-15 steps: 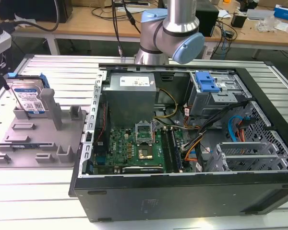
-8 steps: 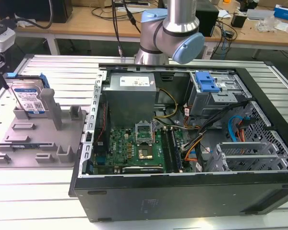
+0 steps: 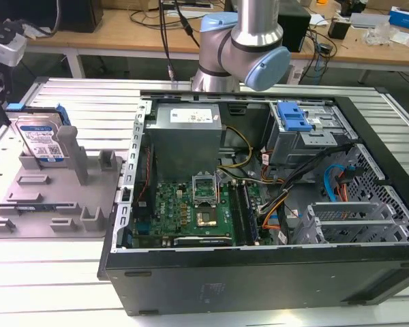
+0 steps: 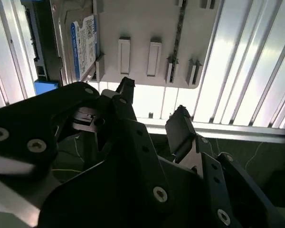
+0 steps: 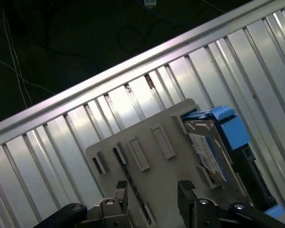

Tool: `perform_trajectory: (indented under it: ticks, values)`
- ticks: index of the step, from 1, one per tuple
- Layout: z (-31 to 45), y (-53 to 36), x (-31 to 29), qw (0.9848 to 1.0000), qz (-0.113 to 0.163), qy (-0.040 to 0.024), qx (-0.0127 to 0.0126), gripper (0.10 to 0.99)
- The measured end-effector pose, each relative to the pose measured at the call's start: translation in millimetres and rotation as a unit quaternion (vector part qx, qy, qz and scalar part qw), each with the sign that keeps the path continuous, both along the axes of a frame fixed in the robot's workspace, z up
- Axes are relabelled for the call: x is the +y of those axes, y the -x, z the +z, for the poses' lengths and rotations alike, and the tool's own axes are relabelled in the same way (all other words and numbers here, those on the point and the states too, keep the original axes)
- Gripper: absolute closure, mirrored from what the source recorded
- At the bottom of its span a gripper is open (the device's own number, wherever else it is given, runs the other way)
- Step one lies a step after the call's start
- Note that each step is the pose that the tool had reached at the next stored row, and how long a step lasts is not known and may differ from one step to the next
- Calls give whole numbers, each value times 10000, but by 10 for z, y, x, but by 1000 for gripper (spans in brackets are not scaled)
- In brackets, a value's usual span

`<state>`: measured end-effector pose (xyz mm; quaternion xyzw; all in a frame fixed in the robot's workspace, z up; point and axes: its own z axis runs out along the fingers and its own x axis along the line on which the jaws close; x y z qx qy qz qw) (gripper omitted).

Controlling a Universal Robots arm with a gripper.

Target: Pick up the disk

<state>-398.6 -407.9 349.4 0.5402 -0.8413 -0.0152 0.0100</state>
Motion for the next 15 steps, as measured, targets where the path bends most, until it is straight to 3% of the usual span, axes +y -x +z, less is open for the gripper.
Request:
perform_trajectory:
  ticks: [3, 6, 10, 11, 13, 15]
  values:
    - [-1, 0, 0, 9991, 425, 0, -14, 545]
    - [-1, 0, 0, 9977, 683, 0, -23, 545]
    - [-2, 0, 0, 9944, 1058, 0, -42, 545]
    - [-2, 0, 0, 9917, 1284, 0, -52, 545]
    - [-2, 0, 0, 9889, 1484, 0, -57, 545]
    - [-4, 0, 0, 9844, 1760, 4, -62, 545]
